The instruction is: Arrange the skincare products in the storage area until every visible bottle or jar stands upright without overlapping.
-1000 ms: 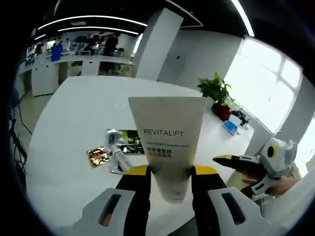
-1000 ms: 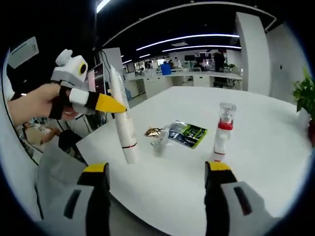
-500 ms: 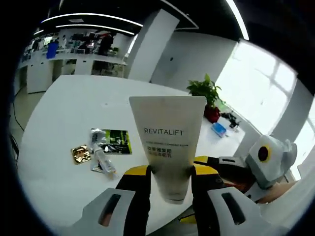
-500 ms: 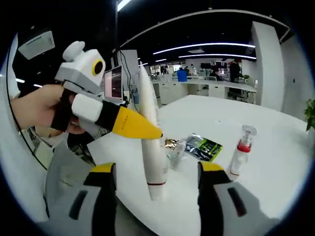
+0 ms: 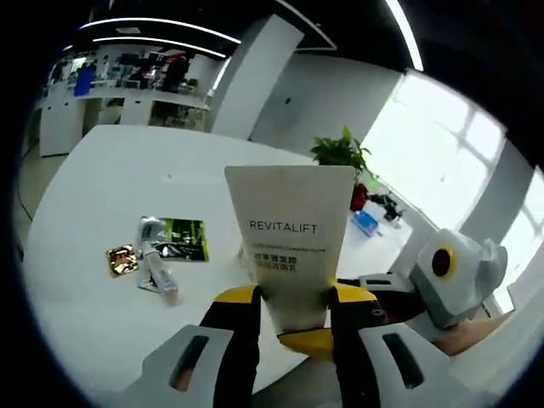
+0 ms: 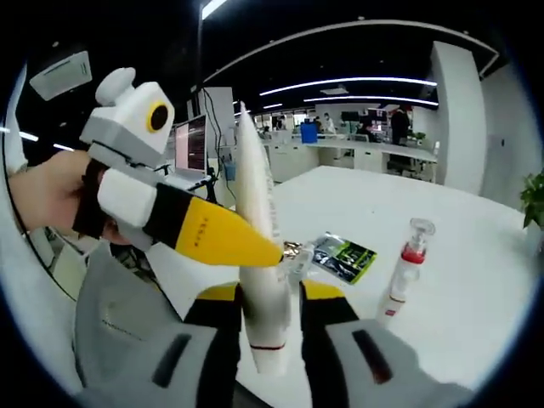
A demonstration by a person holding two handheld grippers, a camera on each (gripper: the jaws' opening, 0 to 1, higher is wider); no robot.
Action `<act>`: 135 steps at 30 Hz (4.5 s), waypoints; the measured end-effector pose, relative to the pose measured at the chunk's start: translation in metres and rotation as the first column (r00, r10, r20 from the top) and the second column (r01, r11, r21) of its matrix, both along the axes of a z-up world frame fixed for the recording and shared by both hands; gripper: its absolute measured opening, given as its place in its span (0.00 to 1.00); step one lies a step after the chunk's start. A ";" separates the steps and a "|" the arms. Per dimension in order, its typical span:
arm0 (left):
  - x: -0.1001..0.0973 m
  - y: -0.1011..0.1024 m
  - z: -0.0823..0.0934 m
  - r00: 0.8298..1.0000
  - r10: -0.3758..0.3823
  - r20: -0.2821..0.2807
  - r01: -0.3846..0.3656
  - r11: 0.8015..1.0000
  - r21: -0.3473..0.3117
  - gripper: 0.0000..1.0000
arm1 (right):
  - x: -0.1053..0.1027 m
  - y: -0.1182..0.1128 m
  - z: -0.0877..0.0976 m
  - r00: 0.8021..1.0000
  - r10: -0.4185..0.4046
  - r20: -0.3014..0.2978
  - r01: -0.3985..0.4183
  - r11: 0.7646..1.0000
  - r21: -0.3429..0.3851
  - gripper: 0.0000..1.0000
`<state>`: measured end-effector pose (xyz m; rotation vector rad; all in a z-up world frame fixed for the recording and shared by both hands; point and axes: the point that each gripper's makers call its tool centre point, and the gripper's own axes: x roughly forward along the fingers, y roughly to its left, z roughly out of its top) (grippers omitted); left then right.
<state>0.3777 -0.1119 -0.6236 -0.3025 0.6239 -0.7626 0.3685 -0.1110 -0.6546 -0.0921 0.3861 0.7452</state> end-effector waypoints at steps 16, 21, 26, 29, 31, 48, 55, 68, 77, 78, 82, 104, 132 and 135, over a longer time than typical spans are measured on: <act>-0.019 -0.011 0.024 0.986 -0.157 0.048 0.162 0.978 -0.129 0.30 | -0.019 -0.005 0.016 0.984 0.180 -0.019 -0.175 0.973 0.150 0.20; -0.032 -0.018 0.032 0.964 -0.256 0.072 0.265 0.952 -0.154 0.27 | -0.040 -0.006 0.023 0.927 0.366 -0.076 -0.330 0.897 0.293 0.20; -0.052 -0.030 0.051 0.915 -0.381 0.134 0.402 0.892 -0.207 0.22 | -0.063 -0.012 0.048 0.843 0.529 -0.101 -0.416 0.758 0.503 0.19; -0.063 -0.041 0.064 0.878 -0.443 0.179 0.475 0.850 -0.227 0.20 | -0.077 -0.015 0.062 0.783 0.616 -0.087 -0.468 0.676 0.569 0.20; -0.070 -0.050 0.072 0.848 -0.484 0.215 0.526 0.817 -0.234 0.19 | -0.084 -0.017 0.071 0.750 0.657 -0.072 -0.495 0.630 0.598 0.19; -0.064 -0.064 0.071 0.799 -0.533 0.278 0.568 0.821 -0.060 0.15 | -0.069 -0.033 0.071 0.762 0.647 0.035 -0.574 0.650 0.498 0.21; -0.031 -0.055 0.061 0.825 -0.473 0.308 0.490 0.871 0.027 0.14 | -0.047 -0.042 0.064 0.817 0.577 0.012 -0.528 0.739 0.418 0.31; 0.007 -0.054 0.016 0.773 -0.528 0.353 0.500 0.848 0.175 0.15 | -0.009 -0.048 0.025 0.913 0.402 -0.067 -0.348 0.855 0.385 0.39; 0.025 -0.062 -0.008 0.741 -0.547 0.389 0.516 0.835 0.191 0.15 | 0.001 -0.056 -0.004 0.954 0.270 -0.128 -0.212 0.914 0.347 0.62; 0.027 -0.063 -0.011 0.742 -0.546 0.389 0.515 0.836 0.191 0.15 | 0.003 -0.059 -0.006 0.961 0.248 -0.127 -0.193 0.921 0.338 0.65; 0.037 -0.063 -0.026 0.739 -0.552 0.385 0.507 0.833 0.220 0.15 | 0.008 -0.067 -0.013 0.973 0.181 -0.141 -0.126 0.936 0.329 0.72; 0.068 -0.066 -0.067 0.725 -0.555 0.407 0.508 0.831 0.227 0.14 | 0.041 -0.098 -0.040 0.987 -0.037 -0.158 0.074 0.970 0.233 0.98; 0.103 -0.069 -0.083 0.691 -0.556 0.461 0.503 0.829 0.245 0.14 | 0.054 -0.108 -0.058 0.976 -0.093 -0.198 0.133 0.971 0.198 0.97; 0.106 -0.069 -0.088 0.692 -0.558 0.459 0.505 0.828 0.244 0.14 | 0.055 -0.108 -0.058 0.975 -0.101 -0.199 0.141 0.970 0.199 0.97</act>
